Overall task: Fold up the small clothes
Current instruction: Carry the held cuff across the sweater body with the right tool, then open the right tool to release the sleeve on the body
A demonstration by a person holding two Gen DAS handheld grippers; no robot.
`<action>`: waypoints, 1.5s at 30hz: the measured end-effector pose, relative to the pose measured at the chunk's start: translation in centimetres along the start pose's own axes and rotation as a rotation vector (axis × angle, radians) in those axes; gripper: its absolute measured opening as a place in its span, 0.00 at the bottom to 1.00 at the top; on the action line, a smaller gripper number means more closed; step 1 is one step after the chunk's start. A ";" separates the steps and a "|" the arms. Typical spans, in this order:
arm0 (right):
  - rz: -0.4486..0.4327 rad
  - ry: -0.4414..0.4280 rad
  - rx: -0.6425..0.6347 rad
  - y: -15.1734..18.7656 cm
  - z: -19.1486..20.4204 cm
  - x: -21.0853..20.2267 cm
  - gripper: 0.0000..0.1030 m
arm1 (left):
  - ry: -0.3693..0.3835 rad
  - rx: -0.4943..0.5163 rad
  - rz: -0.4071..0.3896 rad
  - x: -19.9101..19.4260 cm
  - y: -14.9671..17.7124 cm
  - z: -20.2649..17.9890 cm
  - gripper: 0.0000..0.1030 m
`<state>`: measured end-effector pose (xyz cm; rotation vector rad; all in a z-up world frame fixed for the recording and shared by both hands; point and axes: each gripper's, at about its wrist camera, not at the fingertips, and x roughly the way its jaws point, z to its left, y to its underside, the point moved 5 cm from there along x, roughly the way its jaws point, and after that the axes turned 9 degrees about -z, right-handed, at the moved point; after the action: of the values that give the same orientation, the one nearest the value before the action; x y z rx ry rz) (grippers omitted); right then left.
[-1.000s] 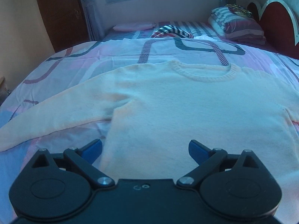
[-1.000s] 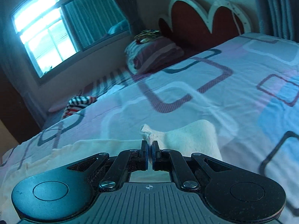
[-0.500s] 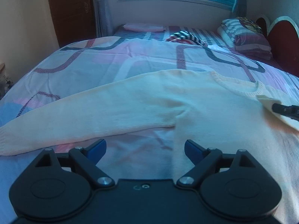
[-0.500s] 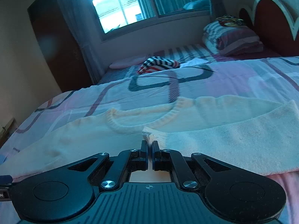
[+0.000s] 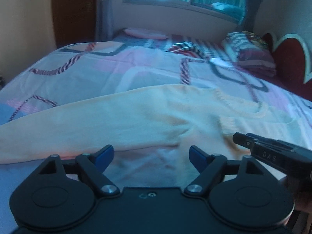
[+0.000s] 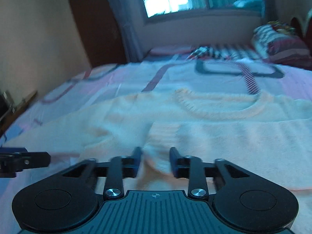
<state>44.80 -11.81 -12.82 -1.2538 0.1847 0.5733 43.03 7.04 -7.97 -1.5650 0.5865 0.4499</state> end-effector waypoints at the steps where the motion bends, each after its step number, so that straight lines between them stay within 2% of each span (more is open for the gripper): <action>1: -0.007 0.018 0.022 -0.2 -0.8 -0.8 0.31 | 0.029 -0.001 0.003 0.4 -0.2 -1.0 0.65; 2: -0.014 0.043 0.049 -0.4 -1.9 -1.5 0.31 | 0.060 -0.005 0.008 0.8 -0.3 -2.0 0.55; 3: -0.029 0.074 0.080 -0.6 -3.1 -2.6 0.30 | 0.101 -0.016 0.018 1.4 -0.3 -3.2 0.50; 4: -0.039 0.097 0.106 -0.7 -4.3 -3.5 0.24 | 0.144 -0.031 0.031 2.1 -0.2 -4.4 0.46; 5: -0.046 0.119 0.128 -0.7 -5.4 -4.3 0.22 | 0.182 -0.045 0.045 2.7 0.0 -5.7 0.45; 8: -0.056 0.193 0.165 -0.8 -8.6 -7.2 0.22 | 0.268 -0.103 0.106 4.8 0.7 -8.5 0.36; 12: -0.068 0.274 0.193 -0.6 -11.9 -10.6 0.22 | 0.269 -0.159 0.160 7.6 1.5 -10.1 0.26; 15: -0.076 0.323 0.226 -0.2 -13.9 -12.6 0.22 | 0.272 -0.166 0.165 9.2 1.6 -10.7 0.02; 17: -0.075 0.346 0.246 0.1 -15.0 -13.6 0.22 | 0.276 -0.161 0.146 9.3 0.9 -10.9 0.02; 21: -0.063 0.362 0.266 0.6 -16.1 -14.5 0.22 | 0.262 -0.126 0.051 7.5 -1.0 -10.1 0.02; 24: -0.048 0.359 0.268 0.8 -16.3 -14.2 0.22 | 0.203 -0.104 0.014 6.6 -1.9 -7.9 0.02; 28: -0.037 0.367 0.256 1.0 -16.4 -13.7 0.22 | 0.164 -0.102 0.035 6.6 -1.7 -5.3 0.02; 31: -0.033 0.376 0.251 0.9 -16.5 -13.2 0.22 | 0.163 -0.090 0.045 6.6 -1.1 -5.2 0.02; 36: -0.024 0.385 0.240 0.7 -16.9 -12.9 0.22 | 0.143 -0.121 0.018 6.2 -0.5 -4.8 0.02; 43: -0.074 0.388 0.233 -0.6 -17.4 -13.2 0.22 | 0.139 -0.091 0.064 7.2 0.6 -4.8 0.03; 45: -0.063 0.374 0.203 -0.7 -17.3 -12.4 0.21 | 0.129 -0.076 0.076 7.4 0.9 -4.6 0.09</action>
<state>37.67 -31.88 -12.33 -1.1552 0.5017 0.2539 48.01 1.70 -12.82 -1.6566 0.7366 0.4347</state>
